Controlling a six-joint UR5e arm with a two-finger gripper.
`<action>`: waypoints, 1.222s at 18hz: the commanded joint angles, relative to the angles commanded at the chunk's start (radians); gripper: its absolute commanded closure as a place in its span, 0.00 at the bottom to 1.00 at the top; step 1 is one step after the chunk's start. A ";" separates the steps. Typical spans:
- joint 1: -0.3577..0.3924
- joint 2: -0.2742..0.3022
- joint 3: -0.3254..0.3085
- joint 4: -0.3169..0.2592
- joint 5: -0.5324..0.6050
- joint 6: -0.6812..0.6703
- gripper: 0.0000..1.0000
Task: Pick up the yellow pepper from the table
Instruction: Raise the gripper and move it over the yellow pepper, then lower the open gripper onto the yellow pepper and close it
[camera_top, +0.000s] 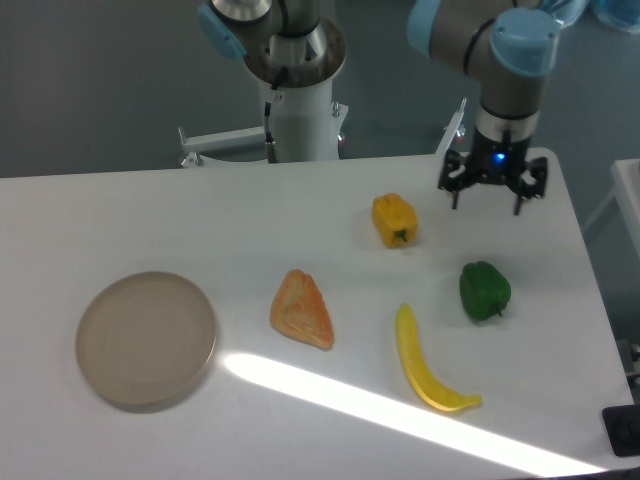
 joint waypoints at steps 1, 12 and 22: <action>-0.002 0.014 -0.031 0.012 -0.006 -0.008 0.00; -0.020 0.052 -0.192 0.117 -0.037 -0.029 0.00; -0.051 0.019 -0.221 0.218 -0.031 -0.091 0.00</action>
